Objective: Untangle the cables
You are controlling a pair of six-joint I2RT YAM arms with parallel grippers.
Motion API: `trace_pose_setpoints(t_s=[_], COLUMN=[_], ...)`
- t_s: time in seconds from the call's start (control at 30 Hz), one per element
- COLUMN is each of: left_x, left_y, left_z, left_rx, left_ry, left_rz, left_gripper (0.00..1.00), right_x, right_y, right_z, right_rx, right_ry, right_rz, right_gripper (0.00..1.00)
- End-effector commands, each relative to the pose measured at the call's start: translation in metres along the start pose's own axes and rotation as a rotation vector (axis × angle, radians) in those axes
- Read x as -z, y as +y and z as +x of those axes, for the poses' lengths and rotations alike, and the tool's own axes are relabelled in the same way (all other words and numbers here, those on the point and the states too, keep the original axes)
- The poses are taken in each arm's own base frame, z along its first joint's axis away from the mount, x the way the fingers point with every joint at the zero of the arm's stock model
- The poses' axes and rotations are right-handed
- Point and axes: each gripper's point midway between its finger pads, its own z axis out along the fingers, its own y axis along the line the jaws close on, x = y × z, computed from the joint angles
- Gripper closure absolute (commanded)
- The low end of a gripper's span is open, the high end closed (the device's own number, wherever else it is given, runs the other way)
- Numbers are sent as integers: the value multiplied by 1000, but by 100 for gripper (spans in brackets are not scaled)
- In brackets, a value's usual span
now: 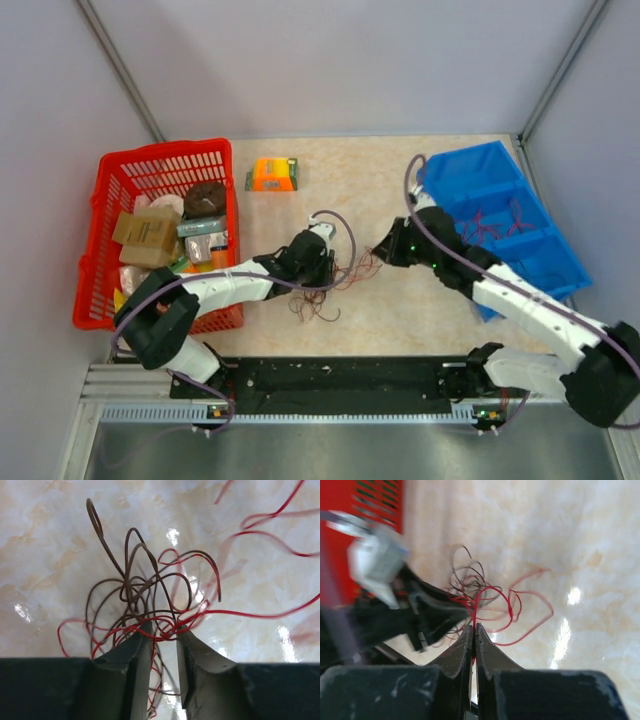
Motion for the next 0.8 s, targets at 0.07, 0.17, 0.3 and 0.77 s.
trace_pose_setpoints(t_s=[0.07, 0.17, 0.3, 0.77], left_x=[0, 5, 14, 31], left_y=[20, 23, 26, -1], left_z=[0, 4, 6, 5], left_rx=[12, 14, 13, -25], left_ry=[-65, -67, -92, -89], left_rz=[-73, -77, -73, 84], left_gripper=[81, 80, 75, 48], right_x=[129, 189, 262, 190], right_y=[49, 66, 85, 81], right_z=[-120, -166, -218, -199], right_rx=[85, 110, 156, 282], right_ry=[-362, -519, -720, -465], right_rz=[-6, -2, 36, 72], right_gripper=[100, 100, 100, 98])
